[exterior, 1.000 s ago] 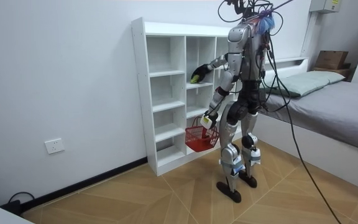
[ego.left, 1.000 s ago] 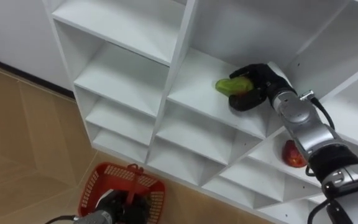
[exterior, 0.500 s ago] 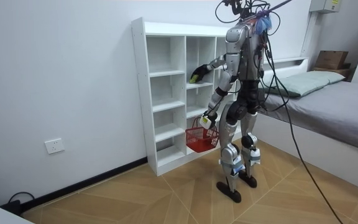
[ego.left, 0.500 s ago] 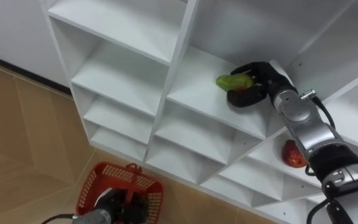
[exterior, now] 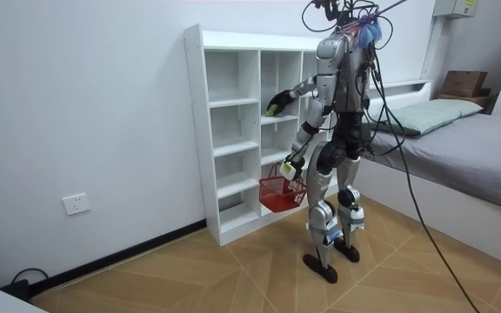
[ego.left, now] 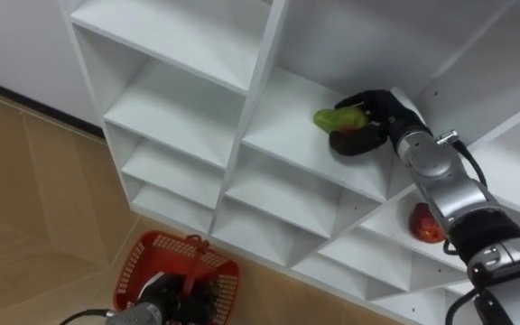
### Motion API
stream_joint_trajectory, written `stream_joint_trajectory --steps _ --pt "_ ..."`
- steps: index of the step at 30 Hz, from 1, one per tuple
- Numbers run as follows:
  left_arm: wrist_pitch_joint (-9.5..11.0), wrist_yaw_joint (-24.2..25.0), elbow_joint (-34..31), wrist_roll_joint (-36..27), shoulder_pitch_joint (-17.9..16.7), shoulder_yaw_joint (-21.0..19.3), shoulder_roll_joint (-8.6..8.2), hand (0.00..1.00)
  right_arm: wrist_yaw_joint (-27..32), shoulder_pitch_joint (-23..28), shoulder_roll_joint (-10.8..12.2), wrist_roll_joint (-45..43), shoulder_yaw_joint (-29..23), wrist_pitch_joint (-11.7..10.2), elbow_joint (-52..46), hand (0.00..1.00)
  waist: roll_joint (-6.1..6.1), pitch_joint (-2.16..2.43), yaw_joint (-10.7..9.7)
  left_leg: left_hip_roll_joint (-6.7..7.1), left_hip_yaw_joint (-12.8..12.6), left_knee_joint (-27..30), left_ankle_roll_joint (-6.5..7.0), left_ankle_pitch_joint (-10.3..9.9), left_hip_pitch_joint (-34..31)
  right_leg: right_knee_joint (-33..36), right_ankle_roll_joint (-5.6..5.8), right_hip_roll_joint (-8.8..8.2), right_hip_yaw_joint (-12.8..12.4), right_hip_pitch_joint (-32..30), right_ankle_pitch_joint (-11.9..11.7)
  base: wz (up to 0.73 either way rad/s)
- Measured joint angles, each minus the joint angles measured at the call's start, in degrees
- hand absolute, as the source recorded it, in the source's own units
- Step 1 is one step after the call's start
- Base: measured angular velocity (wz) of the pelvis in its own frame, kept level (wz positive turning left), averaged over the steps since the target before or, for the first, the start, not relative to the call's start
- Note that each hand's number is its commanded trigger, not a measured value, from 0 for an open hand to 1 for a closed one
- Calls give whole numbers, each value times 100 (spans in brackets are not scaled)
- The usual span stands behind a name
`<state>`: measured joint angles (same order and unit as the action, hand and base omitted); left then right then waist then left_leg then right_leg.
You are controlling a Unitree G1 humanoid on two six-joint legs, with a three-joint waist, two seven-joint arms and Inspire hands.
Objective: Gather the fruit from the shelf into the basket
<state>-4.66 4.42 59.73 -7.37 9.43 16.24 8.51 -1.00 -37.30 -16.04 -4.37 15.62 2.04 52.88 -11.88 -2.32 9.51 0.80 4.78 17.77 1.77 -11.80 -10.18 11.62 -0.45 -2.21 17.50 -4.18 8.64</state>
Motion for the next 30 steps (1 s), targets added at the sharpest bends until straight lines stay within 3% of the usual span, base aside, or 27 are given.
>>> stream_joint_trajectory --steps 5,11,17,24,30 --pt "0 0 -8 10 -3 77 -21 100 3 141 3 -202 -15 12 -337 100 89 31 -48 1 -8 15 0 0 2 0 0 -3 -7 2 0 0" --pt "34 -2 -1 -120 -15 169 -110 100 19 763 27 -326 115 -47 -1296 100 305 100 -134 1 -24 -28 2 3 92 7 5 -15 -23 61 3 -1" --pt "111 -31 17 -119 -69 195 -186 100 2 1353 144 -386 105 -243 -1948 100 445 108 -172 -5 -167 -48 2 3 196 2 12 -30 -189 106 8 -12" --pt "228 -51 16 -130 -133 194 -270 100 -304 1925 192 -260 107 -184 -2837 100 577 130 -259 -36 -434 -219 29 31 271 25 17 -28 -340 6 10 -18" --pt "271 -35 16 -189 -187 184 -331 100 -609 2414 525 -298 108 -193 -3404 100 756 156 -491 -39 -492 -236 31 31 286 24 15 -28 -402 -15 5 -6"
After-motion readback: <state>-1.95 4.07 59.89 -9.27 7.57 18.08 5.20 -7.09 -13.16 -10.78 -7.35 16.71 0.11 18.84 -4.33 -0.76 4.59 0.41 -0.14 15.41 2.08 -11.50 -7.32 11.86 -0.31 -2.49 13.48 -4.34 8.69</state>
